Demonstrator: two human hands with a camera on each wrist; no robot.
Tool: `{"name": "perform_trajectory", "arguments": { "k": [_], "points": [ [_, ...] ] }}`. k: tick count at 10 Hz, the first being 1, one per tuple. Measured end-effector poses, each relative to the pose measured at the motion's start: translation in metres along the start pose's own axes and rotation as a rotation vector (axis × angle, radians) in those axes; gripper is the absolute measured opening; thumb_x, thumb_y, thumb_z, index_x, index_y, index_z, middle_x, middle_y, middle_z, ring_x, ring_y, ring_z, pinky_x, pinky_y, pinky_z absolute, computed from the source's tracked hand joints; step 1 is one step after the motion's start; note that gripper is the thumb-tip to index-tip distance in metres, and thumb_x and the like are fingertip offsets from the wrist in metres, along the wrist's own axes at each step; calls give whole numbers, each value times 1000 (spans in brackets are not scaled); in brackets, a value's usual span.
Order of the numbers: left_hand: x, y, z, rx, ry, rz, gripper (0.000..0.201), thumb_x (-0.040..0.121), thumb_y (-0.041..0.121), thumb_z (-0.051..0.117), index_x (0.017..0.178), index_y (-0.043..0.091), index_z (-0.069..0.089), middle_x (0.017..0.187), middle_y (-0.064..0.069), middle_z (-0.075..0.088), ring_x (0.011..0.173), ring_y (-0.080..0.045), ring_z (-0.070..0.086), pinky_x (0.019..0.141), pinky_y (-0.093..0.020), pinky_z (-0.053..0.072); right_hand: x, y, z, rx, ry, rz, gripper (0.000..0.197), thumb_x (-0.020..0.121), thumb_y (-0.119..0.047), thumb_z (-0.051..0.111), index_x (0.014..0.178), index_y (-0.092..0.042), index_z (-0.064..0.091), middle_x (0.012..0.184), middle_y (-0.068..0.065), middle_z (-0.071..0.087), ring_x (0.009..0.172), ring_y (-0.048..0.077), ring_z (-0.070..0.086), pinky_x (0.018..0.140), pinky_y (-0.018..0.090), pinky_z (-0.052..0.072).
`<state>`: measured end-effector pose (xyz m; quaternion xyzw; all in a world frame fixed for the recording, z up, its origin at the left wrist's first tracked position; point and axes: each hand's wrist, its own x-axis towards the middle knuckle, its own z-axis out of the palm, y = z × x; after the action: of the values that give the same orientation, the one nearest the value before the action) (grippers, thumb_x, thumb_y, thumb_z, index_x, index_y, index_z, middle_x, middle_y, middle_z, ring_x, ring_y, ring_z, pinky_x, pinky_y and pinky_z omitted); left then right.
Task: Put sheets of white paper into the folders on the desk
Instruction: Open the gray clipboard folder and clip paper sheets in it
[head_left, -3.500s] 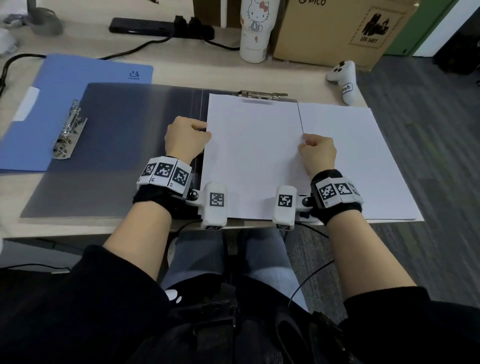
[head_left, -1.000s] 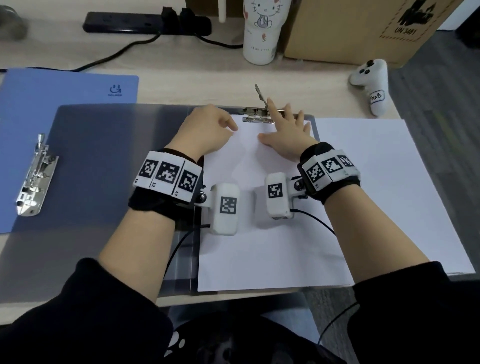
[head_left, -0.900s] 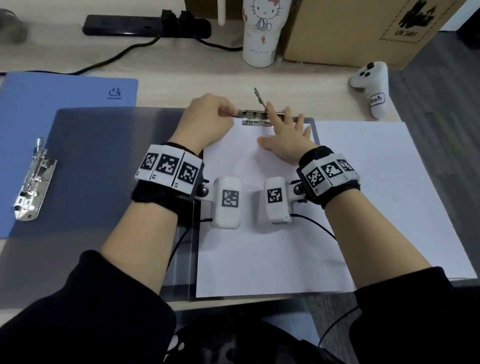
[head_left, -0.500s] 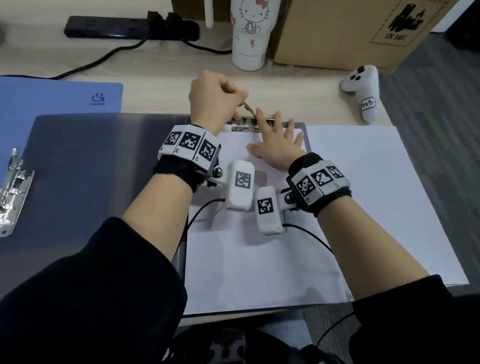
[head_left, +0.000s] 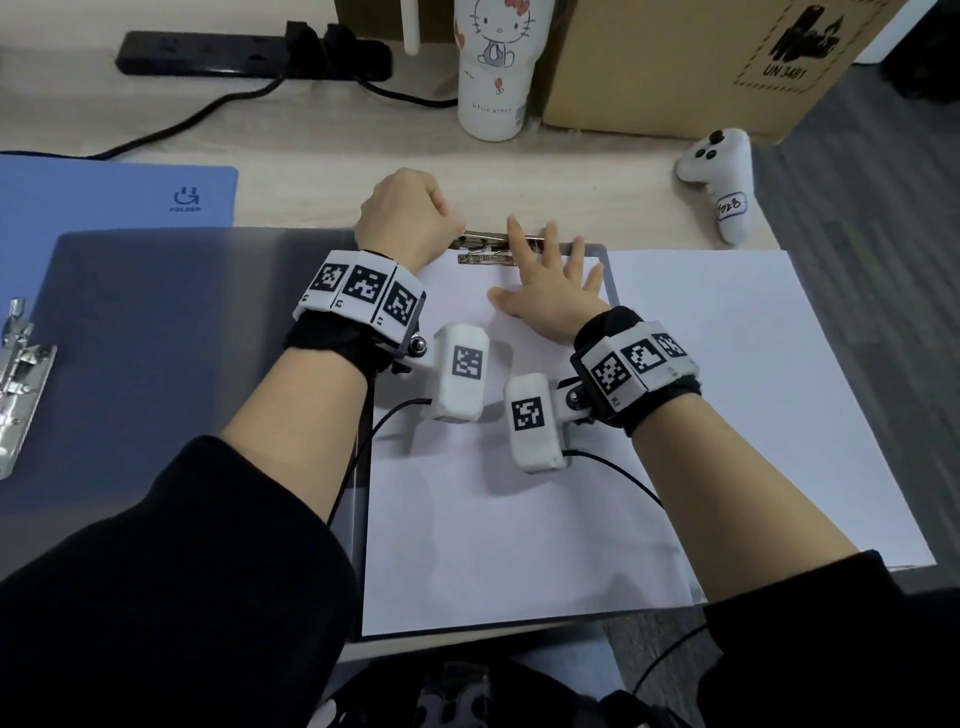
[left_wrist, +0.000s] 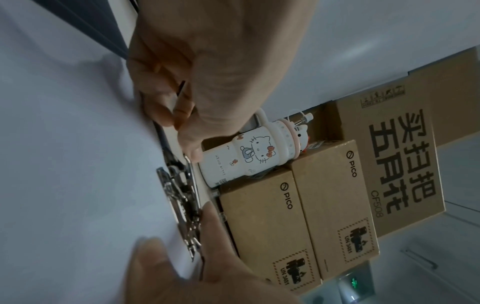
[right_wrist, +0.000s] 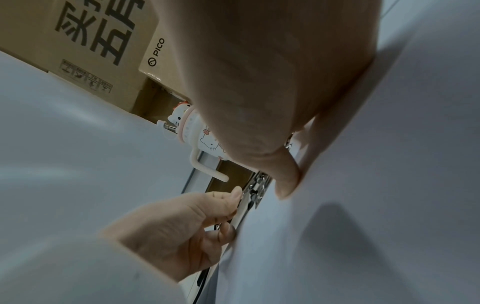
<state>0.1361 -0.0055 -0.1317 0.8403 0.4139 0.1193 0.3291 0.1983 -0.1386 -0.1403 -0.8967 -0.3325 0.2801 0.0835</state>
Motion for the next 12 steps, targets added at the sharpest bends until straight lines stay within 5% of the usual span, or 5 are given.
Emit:
{"name": "perform_trajectory", "arguments": {
  "k": [8,9,10,12],
  "points": [
    [-13,-6,4,11,-11,17,13,86,27,62,76,23,56,112,-6,63,105,-24,58,84,-32,43,-4,-1,0,10,25,-3,74,96,-41,42,149,-33,-9,159,8,-17,144,37,-19,115,56,-9],
    [-22,-7,2,-53,-17,11,12,90,21,56,99,17,62,120,-8,58,114,-22,53,85,-25,38,-10,3,-3,64,56,-5,84,94,-41,48,150,-22,-10,159,9,-13,146,33,-16,117,52,-5],
    [-35,-7,1,-80,-57,51,27,95,14,47,121,15,52,133,-12,42,118,-24,48,87,-21,31,-21,9,-8,103,60,9,89,92,-38,54,150,-14,-8,159,12,-10,147,27,-11,120,47,0],
    [-75,3,-1,-83,-169,118,33,96,14,45,128,18,50,141,-8,38,125,-23,45,102,-30,37,-66,31,-22,235,10,-111,71,93,-31,54,150,-14,16,155,5,25,142,20,27,112,32,28]
  ]
}}
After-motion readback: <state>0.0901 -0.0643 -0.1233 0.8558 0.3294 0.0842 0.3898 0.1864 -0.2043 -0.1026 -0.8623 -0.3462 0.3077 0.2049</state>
